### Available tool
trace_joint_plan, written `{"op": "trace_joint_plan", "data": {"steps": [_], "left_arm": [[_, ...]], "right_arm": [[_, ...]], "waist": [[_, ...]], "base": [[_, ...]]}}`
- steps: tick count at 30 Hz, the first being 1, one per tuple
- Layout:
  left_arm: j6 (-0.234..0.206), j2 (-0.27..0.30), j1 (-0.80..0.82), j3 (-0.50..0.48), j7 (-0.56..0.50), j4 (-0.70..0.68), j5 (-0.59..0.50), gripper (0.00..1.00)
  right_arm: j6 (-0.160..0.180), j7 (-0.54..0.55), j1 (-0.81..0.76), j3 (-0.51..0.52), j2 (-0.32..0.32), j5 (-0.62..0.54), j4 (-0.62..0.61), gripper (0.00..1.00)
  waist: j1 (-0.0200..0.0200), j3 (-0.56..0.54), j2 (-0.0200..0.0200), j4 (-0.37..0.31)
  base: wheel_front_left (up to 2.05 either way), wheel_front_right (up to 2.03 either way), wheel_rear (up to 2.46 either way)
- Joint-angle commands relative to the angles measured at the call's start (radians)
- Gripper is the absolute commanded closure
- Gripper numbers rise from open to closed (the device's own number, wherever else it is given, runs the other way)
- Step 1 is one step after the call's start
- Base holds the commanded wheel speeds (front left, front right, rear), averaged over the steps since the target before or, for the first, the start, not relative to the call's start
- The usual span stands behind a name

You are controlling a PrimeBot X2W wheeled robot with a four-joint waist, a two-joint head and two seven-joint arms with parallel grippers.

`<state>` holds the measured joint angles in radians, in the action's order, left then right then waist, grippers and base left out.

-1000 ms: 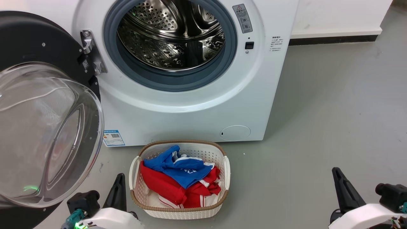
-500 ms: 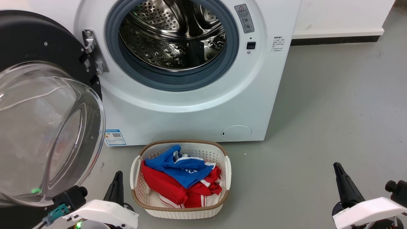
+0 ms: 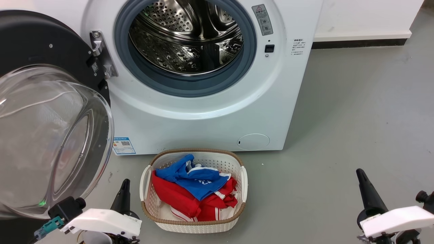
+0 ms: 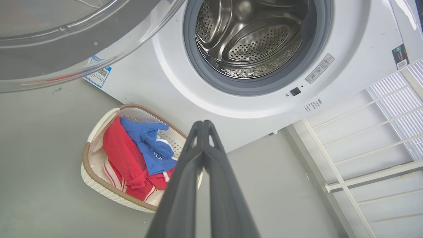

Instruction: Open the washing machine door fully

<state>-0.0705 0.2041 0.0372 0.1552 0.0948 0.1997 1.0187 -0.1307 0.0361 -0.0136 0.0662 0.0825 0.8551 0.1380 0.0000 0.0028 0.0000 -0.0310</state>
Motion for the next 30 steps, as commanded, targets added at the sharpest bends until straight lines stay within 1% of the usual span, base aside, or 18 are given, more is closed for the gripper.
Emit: {"op": "trace_joint_plan", "data": {"steps": [1,21,22,30], "left_arm": [[0.006,0.001,0.026,-0.011,-0.003,-0.008,0.014,1.00],[0.068,-0.043,0.044,-0.087,-0.064,0.007,0.202,1.00],[0.077,-0.049,0.045,-0.098,-0.072,0.010,0.228,1.00],[0.099,-0.065,0.051,-0.124,-0.092,0.016,0.291,1.00]], "right_arm": [[0.000,0.002,0.028,0.004,0.001,0.023,-0.007,1.00],[0.000,0.026,0.061,0.019,-0.010,0.253,0.029,1.00],[0.000,0.030,0.064,0.021,-0.012,0.284,0.034,1.00],[0.000,0.038,0.076,0.026,-0.015,0.362,0.046,1.00]], "waist": [[0.0000,0.000,0.0000,0.000],[0.0000,0.000,0.0000,0.008],[0.0000,0.000,0.0000,0.009],[0.0000,0.000,0.0000,0.012]], "base": [[0.00,0.00,0.00],[0.00,0.00,0.00],[0.00,0.00,0.00],[0.00,0.00,0.00]]}}
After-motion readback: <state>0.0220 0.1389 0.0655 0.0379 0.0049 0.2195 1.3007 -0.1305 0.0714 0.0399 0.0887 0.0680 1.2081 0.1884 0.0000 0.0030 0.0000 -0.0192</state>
